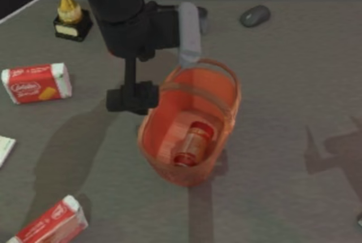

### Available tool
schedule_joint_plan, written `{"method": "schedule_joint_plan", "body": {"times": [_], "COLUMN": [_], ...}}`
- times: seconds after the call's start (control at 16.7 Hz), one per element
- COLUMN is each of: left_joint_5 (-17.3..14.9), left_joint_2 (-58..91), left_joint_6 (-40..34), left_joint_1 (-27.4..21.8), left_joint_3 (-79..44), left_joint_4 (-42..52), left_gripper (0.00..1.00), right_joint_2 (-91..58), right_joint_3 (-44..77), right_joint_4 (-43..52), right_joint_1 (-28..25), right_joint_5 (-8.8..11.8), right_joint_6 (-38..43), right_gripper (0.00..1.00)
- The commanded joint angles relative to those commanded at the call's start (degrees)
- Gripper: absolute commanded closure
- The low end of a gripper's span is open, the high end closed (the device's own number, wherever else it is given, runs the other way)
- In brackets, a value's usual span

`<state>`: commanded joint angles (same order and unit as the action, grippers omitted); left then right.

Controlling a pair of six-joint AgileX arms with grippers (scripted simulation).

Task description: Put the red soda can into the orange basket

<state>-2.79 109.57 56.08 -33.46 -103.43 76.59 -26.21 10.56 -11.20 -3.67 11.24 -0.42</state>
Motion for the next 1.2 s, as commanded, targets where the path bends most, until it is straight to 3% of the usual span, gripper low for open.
{"method": "schedule_joint_plan", "body": {"times": [0.24,0.48,1.2], "left_joint_5": [1.33,2.44,2.57], "left_joint_2": [14.63,22.1,21.87], "left_joint_6": [8.28,12.72,13.17], "left_joint_1": [-3.81,-5.67,-5.79], "left_joint_3": [-16.65,-25.66,-20.96], "left_joint_4": [7.49,10.68,6.31], "left_gripper": [0.0,0.0,0.0], "right_joint_2": [17.0,25.46,26.21], "right_joint_3": [-7.06,-10.29,-10.56], "right_joint_4": [7.29,10.88,11.2], "right_joint_1": [2.01,3.01,3.1], "right_joint_5": [-7.36,-10.93,-11.24], "right_joint_6": [0.17,0.39,0.42], "right_gripper": [0.0,0.0,0.0]}}
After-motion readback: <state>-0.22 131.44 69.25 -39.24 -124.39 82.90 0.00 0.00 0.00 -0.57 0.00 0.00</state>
